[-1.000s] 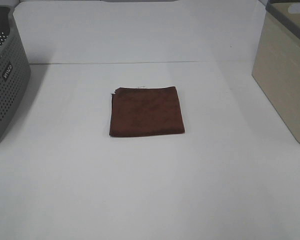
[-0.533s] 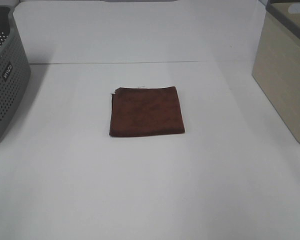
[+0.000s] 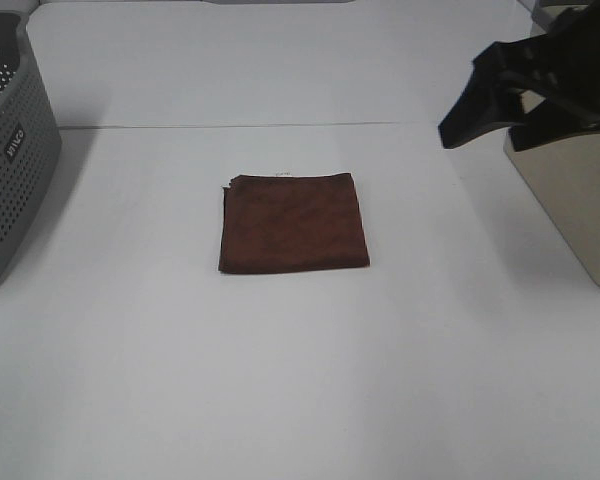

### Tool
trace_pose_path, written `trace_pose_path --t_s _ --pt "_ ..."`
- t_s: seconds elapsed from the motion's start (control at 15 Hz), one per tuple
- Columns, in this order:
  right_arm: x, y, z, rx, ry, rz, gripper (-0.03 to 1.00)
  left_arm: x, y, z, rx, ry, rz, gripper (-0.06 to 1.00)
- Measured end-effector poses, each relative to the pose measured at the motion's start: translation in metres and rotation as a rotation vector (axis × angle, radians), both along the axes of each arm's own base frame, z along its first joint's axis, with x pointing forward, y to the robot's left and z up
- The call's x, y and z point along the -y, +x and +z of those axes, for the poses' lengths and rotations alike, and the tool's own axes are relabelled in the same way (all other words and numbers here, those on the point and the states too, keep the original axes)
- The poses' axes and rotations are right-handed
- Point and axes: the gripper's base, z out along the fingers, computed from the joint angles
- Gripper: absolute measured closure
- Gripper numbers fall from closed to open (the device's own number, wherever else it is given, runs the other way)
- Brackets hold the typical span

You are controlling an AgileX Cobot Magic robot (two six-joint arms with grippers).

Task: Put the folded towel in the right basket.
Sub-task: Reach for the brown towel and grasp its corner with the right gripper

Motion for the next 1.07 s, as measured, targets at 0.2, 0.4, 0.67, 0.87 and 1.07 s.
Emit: trace_pose_path --t_s 0.2,0.4,0.67,0.87,1.07 --pt "-0.029 0.033 -0.022 -0.057 0.015 0.031 0.21 0.0 0.0 0.0 0.0 0.0 0.0 0.07" --pt "-0.04 0.067 -0.045 -0.118 0.05 -0.002 0.21 0.0 0.0 0.0 0.0 0.0 0.0 0.07" --pt "-0.055 0.114 -0.102 -0.242 0.054 0.0 0.21 0.0 0.0 0.0 0.0 0.0 0.0 0.07" --pt "-0.063 0.139 -0.13 -0.297 0.056 0.019 0.21 0.0 0.0 0.0 0.0 0.0 0.0 0.07" --pt "-0.069 0.158 -0.158 -0.357 0.061 0.021 0.21 0.0 0.0 0.0 0.0 0.0 0.0 0.07"
